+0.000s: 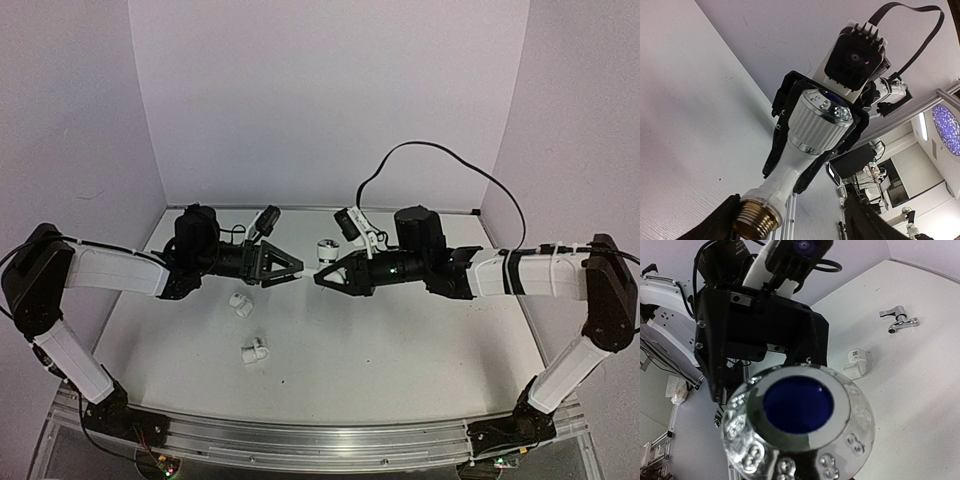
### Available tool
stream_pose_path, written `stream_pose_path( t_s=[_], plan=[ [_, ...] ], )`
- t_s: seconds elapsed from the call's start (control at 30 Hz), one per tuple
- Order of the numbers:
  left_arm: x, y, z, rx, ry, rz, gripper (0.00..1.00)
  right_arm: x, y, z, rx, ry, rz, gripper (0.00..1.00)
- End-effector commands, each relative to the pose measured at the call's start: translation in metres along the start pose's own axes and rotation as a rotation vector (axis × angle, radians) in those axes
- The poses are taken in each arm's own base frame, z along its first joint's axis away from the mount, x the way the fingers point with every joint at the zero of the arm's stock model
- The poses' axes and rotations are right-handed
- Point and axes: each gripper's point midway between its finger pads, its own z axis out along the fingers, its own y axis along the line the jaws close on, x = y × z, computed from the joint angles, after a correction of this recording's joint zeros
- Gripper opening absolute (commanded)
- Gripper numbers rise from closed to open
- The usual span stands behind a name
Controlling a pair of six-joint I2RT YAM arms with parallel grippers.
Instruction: Install the water faucets
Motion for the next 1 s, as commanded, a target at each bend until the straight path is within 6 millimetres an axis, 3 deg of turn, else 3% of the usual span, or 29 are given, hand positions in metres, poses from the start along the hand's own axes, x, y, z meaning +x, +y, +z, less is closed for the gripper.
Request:
stream_pose_path(
  t_s=[0.0,0.1,0.27,0.4,0.5,0.6,0.7,0.8,0.87,0.97],
  plan=[
    [-0.011,-0.018,0.003,0.056,0.002,0.075,0.65,-0.019,0.018,-0.005,-0.064,-0.04,-0.028,0.0],
    [-0.01,-0.019,0.005,0.063,0.01,0.08,0.53,-0.02,0.018,-0.003,-0.068,-0.039,-0.019,0.0],
    [-0.012,-0.02,0.006,0.061,0.002,0.091,0.23,-0.022,0.008,-0.001,-0.02,-0.053,0.018,0.01],
    [-0.016,-0.024,0.004,0.052,-0.02,0.114,0.04,-0.026,0.007,-0.002,-0.015,-0.079,0.037,0.43],
    [-0.02,-0.026,0.003,0.045,-0.038,0.127,0.0,-0.031,0.006,-0.001,-0.011,-0.107,0.061,0.7],
    [-0.023,-0.028,0.002,0.04,-0.054,0.139,0.0,-0.035,0.006,-0.001,-0.015,-0.126,0.077,0.82],
    [-0.025,-0.028,0.0,0.028,-0.075,0.139,0.0,-0.038,0.009,-0.002,-0.036,-0.145,0.076,0.76],
    [-0.029,-0.028,-0.001,0.016,-0.099,0.131,0.0,-0.039,0.015,-0.001,-0.076,-0.154,0.077,0.43],
    [-0.032,-0.027,-0.002,0.006,-0.119,0.125,0.0,-0.038,0.014,0.001,-0.075,-0.155,0.084,0.31],
    [-0.037,-0.026,-0.004,-0.008,-0.148,0.117,0.0,-0.035,0.013,0.005,-0.08,-0.145,0.079,0.48]
  ],
)
